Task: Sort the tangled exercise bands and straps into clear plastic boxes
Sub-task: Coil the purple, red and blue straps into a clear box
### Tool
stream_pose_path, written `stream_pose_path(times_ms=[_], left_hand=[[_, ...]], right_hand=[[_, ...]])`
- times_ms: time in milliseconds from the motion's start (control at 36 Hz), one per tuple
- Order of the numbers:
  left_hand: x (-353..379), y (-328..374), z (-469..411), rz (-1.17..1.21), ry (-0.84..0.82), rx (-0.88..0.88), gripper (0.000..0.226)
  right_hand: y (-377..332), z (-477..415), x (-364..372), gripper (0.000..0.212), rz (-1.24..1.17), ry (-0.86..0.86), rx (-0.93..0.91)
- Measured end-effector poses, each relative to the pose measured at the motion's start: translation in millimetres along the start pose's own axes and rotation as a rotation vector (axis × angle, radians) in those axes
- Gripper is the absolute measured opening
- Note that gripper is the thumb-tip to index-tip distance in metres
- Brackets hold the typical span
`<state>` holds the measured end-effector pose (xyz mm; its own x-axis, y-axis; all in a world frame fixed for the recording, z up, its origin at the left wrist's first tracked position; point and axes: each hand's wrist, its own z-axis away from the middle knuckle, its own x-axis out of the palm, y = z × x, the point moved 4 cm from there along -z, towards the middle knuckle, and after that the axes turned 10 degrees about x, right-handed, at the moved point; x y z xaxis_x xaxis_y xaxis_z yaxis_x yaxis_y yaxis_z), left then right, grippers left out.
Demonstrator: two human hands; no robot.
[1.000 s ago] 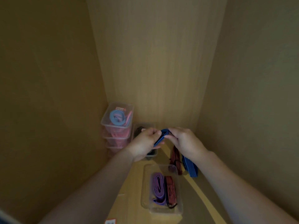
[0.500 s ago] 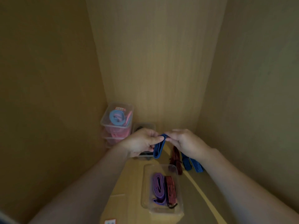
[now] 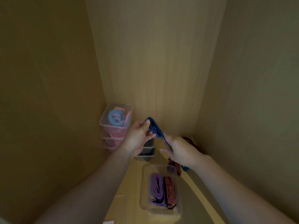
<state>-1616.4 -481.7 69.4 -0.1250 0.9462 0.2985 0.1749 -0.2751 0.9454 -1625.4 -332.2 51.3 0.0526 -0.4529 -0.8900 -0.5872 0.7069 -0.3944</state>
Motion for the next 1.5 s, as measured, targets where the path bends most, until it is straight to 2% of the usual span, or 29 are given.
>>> stream_pose_path(times_ms=[83, 194, 278, 333, 417, 528, 611, 667, 722, 750, 806, 861, 917, 1000, 1111, 1167, 1222, 1333, 1500], left_hand=[[-1, 3, 0, 0.074, -0.045, -0.018, 0.018], [0, 3, 1, 0.101, -0.05, -0.025, 0.02], [-1, 0, 0, 0.143, -0.009, -0.024, 0.016], [-1, -1, 1, 0.157, 0.009, -0.012, 0.024], [2, -1, 3, 0.114, -0.019, -0.013, 0.026], [2, 2, 9, 0.083, -0.065, -0.098, 0.021], [-4, 1, 8, -0.154, -0.103, -0.12, 0.019], [-11, 4, 3, -0.548, -0.16, -0.015, 0.026], [-12, 4, -1, -0.862, -0.298, 0.041, 0.031], [-10, 4, -1, -0.914, -0.383, 0.032, 0.028], [-3, 5, 2, -0.855, -0.497, -0.028, 0.023], [4, 4, 8, -0.751, -0.554, -0.109, 0.021], [9, -1, 11, -0.74, -0.577, -0.11, 0.026], [9, -7, 10, -0.7, -0.519, -0.071, 0.026], [8, -13, 7, -0.606, -0.38, -0.021, 0.026], [9, -15, 5, -0.582, -0.285, 0.043, 0.028], [11, -15, 4, -0.558, -0.193, 0.09, 0.028], [15, -18, 5, -0.51, -0.078, 0.099, 0.025], [11, -23, -1, -0.314, 0.134, 0.082, 0.024]], right_hand=[[-1, 0, -3, 0.047, 0.001, 0.127, 0.003], [1, -5, -7, 0.04, -0.013, 0.282, 0.048], [2, -10, -8, 0.032, -0.025, 0.295, 0.033], [4, -13, -7, 0.03, -0.045, 0.289, 0.055], [7, -13, -4, 0.033, -0.039, 0.309, 0.082], [9, -8, -12, 0.045, -0.036, 0.326, 0.069], [8, -3, -20, 0.055, 0.016, 0.29, -0.025], [6, -2, -24, 0.053, 0.058, 0.235, -0.103], [4, -2, -24, 0.052, 0.089, 0.18, -0.164], [4, -2, -23, 0.055, 0.096, 0.158, -0.178], [3, -3, -22, 0.061, 0.094, 0.137, -0.189], [2, -4, -22, 0.059, 0.08, 0.139, -0.188], [3, -5, -22, 0.058, 0.072, 0.143, -0.178], [2, -4, -22, 0.06, 0.031, 0.166, -0.129], [1, -5, -20, 0.029, -0.017, 0.171, -0.057], [2, -8, -17, 0.022, -0.025, 0.167, -0.015], [4, -10, -12, 0.028, -0.027, 0.186, 0.038], [2, -11, -2, 0.055, -0.028, 0.153, 0.139], [-7, -6, 4, 0.046, -0.01, 0.175, 0.167]])
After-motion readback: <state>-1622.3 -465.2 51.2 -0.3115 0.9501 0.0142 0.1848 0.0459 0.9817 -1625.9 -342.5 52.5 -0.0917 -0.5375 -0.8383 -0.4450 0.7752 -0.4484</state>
